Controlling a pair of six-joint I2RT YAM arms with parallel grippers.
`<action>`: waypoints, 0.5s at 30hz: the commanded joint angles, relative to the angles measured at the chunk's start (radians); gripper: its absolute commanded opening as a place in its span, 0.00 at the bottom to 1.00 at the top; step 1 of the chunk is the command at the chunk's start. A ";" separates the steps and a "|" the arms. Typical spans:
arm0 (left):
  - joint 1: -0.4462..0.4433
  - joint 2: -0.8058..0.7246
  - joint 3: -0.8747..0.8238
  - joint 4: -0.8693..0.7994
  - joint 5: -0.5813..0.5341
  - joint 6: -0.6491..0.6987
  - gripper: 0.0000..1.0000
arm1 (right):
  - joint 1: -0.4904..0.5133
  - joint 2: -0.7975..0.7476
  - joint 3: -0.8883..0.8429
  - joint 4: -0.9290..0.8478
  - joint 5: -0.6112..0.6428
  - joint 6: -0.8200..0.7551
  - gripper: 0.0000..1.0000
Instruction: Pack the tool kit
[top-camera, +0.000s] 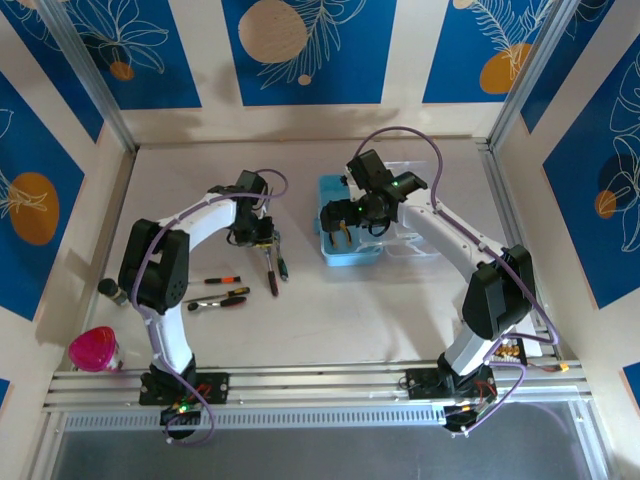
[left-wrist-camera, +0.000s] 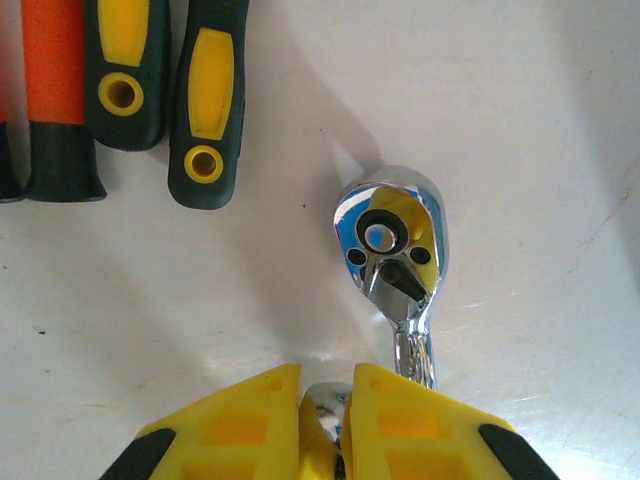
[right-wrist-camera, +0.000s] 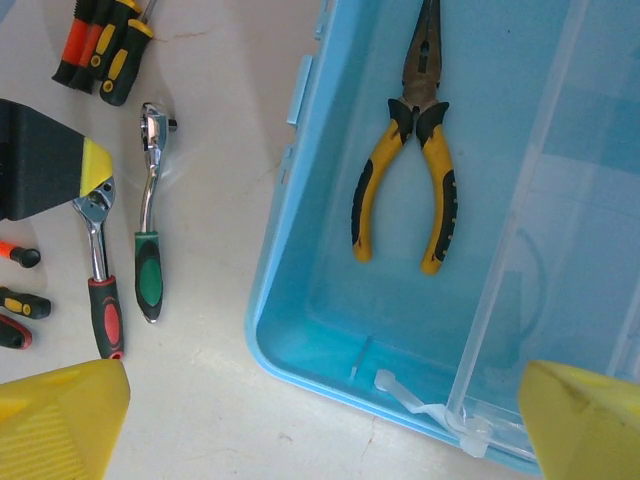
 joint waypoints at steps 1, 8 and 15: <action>-0.009 -0.030 0.015 -0.039 -0.023 0.031 0.00 | -0.006 -0.049 -0.022 0.001 -0.026 -0.009 1.00; -0.008 0.019 0.020 -0.046 -0.062 0.044 0.00 | -0.011 -0.045 -0.030 0.003 -0.035 -0.007 1.00; -0.008 0.057 0.019 -0.047 -0.081 0.042 0.01 | -0.012 -0.044 -0.031 0.003 -0.037 -0.008 1.00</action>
